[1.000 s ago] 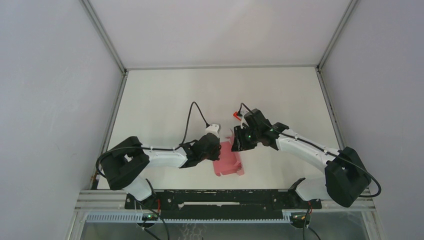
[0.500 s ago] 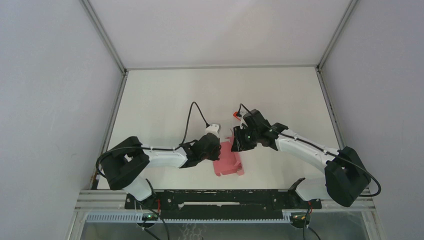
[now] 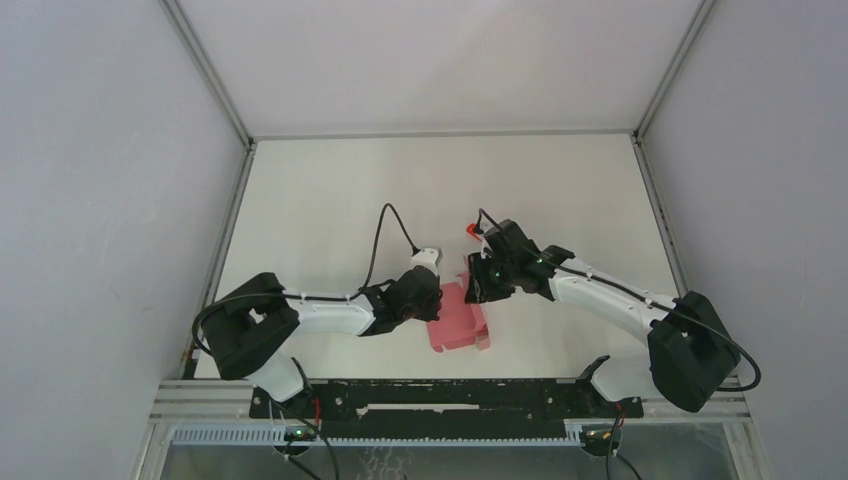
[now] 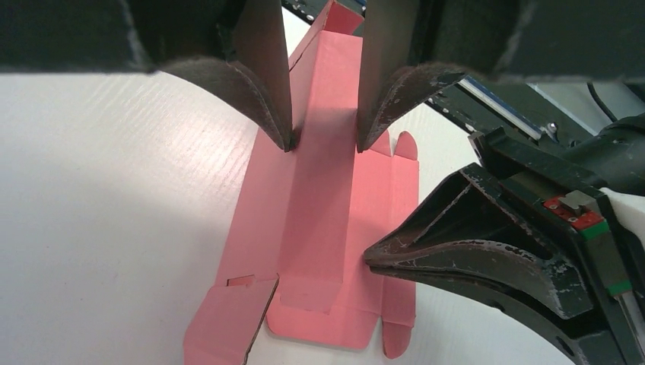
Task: Fold the paper box
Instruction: Fold the paper box at the center of the board.
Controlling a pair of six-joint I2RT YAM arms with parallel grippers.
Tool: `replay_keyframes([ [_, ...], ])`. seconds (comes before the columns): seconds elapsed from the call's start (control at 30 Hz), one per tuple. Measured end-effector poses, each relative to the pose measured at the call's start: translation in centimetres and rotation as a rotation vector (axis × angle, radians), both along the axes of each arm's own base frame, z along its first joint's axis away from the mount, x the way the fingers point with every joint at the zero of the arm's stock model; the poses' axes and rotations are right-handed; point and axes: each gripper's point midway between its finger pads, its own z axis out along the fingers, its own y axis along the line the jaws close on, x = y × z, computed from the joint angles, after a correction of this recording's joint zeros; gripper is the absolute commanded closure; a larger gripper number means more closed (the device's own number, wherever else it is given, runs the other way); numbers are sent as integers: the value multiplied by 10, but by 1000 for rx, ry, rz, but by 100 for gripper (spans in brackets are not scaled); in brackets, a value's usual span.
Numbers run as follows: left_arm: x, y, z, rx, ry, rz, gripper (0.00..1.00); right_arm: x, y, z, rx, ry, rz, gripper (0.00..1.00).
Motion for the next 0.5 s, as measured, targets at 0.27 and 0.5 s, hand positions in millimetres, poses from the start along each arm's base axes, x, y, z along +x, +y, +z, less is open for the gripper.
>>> replay_keyframes([
  [0.27,0,0,0,-2,-1,0,94,2,-4,-1,-22,-9,-12,60],
  [0.5,0,-1,0,-2,-1,0,94,3,-12,-6,-71,-20,-26,61],
])
